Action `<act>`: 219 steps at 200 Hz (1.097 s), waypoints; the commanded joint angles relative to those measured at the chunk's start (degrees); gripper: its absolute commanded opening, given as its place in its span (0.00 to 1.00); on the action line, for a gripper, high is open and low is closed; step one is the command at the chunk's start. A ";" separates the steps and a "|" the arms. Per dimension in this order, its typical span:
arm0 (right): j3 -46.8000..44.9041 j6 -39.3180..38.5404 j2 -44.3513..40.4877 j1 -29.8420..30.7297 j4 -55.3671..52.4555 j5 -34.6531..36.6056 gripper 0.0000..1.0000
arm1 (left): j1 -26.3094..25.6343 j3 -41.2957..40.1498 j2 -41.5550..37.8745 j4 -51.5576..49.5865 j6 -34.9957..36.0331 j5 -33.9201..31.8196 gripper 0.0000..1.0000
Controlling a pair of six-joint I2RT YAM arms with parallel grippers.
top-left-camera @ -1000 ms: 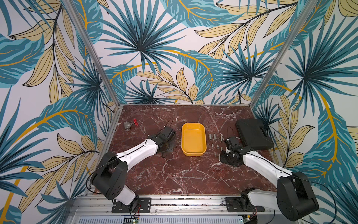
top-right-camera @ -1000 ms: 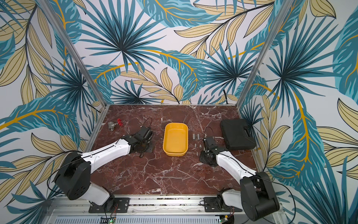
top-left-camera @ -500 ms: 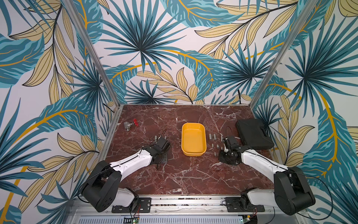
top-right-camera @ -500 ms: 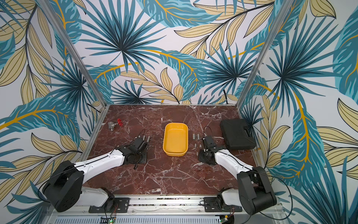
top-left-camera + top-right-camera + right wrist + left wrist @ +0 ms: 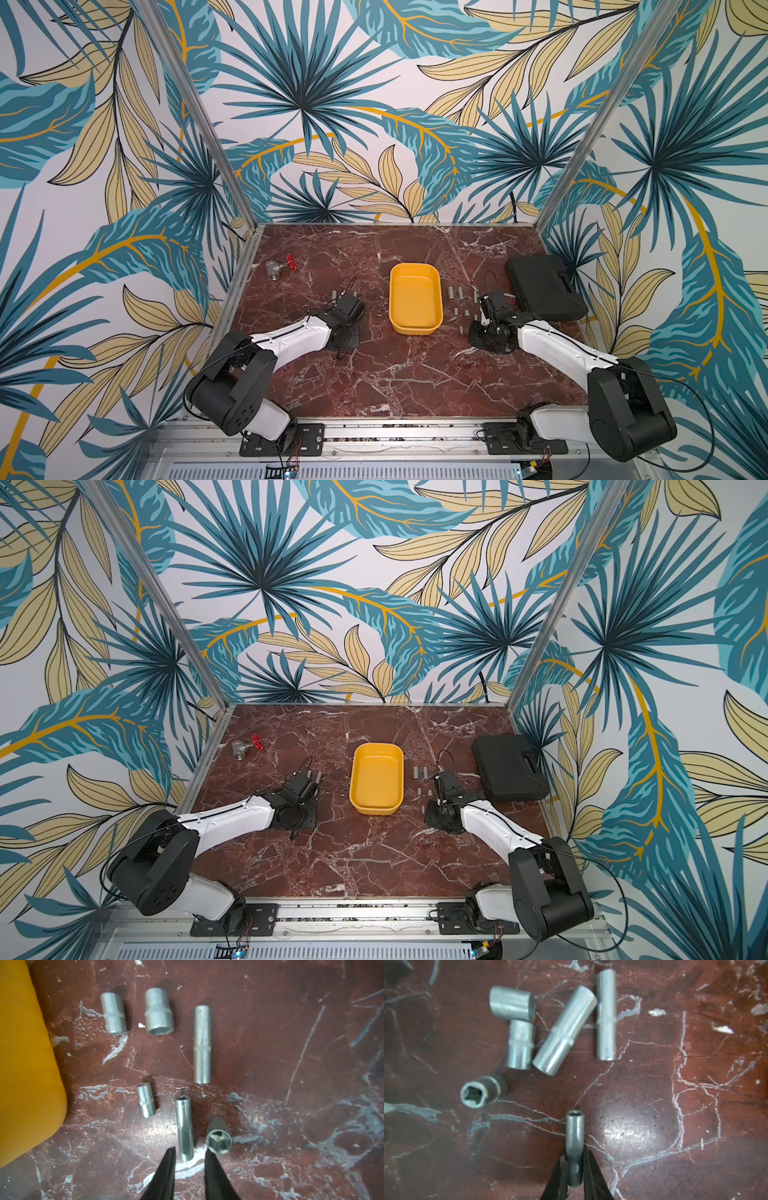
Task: Take out the socket from the storage box
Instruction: Place the socket head at the center of the board.
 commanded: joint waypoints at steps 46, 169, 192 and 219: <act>-0.62 -0.62 -1.66 -0.11 -1.44 0.75 0.27 | 0.59 1.86 -0.16 -0.66 0.96 -1.45 0.27; -0.48 -1.04 -3.45 -0.11 -2.06 1.06 0.27 | 1.03 2.21 -4.07 -2.38 1.74 -4.66 0.34; 0.20 -1.62 -3.83 -0.12 -2.15 1.21 0.27 | 1.51 2.56 -5.62 -2.51 4.07 -6.74 0.34; 2.02 -4.06 -6.65 -0.11 -1.38 3.17 0.27 | 2.88 2.77 -9.22 -0.40 8.91 -12.34 0.34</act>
